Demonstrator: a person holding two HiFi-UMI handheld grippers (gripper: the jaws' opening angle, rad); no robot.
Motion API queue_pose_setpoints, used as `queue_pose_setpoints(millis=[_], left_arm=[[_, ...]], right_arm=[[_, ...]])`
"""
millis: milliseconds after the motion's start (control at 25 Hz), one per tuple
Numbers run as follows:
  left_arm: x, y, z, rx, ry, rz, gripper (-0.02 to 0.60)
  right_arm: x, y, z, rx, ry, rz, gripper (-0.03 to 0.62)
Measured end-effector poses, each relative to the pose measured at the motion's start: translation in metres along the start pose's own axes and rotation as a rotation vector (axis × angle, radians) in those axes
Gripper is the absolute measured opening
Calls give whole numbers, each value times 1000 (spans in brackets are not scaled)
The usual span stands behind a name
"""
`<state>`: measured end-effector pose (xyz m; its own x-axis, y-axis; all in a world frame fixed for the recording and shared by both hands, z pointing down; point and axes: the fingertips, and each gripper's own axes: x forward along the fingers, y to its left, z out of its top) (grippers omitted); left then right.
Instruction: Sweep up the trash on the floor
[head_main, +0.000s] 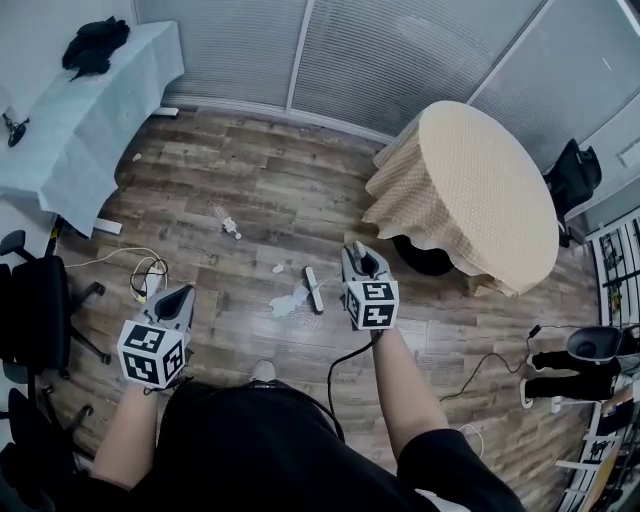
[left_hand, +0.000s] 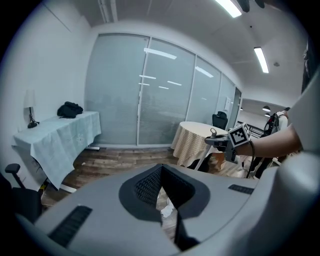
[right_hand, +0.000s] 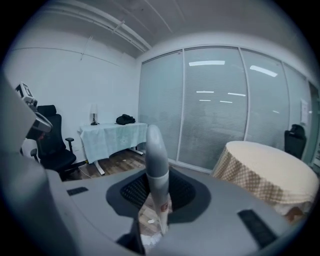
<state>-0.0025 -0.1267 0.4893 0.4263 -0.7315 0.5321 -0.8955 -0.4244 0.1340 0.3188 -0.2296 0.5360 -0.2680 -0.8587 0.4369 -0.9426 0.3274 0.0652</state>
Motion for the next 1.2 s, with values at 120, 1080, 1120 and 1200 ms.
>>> queue_pose_setpoints(millis=[120,1080,1120,1200], left_arm=[[2,0,4,2,-1,3,-5],[108,103,50,-6,14,-222,-5],[112,118,58,-4,5,-228,-5],[119,149,73,-9,-12,-230,-5]], right_arm=[[-5,-14,12,-16,-21,-33,98],[61,76,184,28,-108,-127,98],[74,85,192,30,-110,-121,98],[101,105,207,38,-114,-112,98]])
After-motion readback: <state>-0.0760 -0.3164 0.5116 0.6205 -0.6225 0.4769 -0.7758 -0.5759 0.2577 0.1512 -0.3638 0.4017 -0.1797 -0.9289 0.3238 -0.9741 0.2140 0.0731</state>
